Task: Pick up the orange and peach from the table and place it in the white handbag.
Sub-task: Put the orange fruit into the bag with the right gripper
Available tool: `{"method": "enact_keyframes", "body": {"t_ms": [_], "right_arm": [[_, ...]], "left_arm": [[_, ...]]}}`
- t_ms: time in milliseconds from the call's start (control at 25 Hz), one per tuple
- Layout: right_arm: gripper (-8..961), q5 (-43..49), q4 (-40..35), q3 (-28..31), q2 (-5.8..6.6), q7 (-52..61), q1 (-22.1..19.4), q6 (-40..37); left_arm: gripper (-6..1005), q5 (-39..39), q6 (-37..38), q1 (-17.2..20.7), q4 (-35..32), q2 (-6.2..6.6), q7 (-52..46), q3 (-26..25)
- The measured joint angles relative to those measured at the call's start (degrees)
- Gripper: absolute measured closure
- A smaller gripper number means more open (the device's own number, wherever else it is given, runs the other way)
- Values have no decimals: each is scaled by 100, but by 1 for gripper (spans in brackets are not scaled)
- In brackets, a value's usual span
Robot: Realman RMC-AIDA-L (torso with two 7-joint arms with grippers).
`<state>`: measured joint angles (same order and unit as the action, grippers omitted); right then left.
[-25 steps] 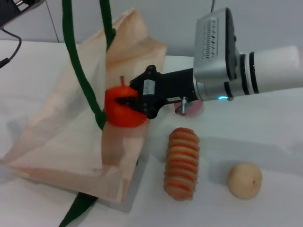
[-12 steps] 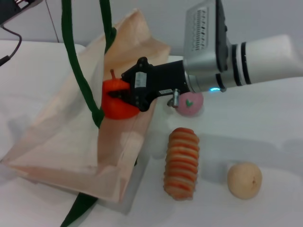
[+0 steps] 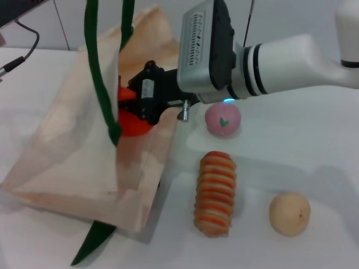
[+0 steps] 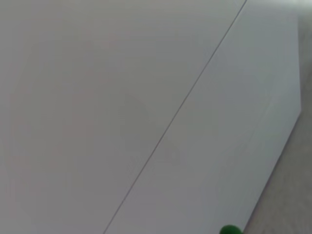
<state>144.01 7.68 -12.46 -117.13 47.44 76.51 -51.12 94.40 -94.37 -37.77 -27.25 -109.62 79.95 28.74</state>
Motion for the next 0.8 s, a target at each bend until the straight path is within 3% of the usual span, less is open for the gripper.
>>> {"method": "enact_keyframes", "body": {"t_ms": [400, 800], "right_arm": [[891, -16, 153, 521, -4, -496, 98, 104], [895, -6, 299, 790, -22, -611, 127, 1394]], "left_arm": [[870, -24, 125, -49, 10, -16, -3, 37], [870, -28, 21, -273, 54, -75, -47, 36]]}}
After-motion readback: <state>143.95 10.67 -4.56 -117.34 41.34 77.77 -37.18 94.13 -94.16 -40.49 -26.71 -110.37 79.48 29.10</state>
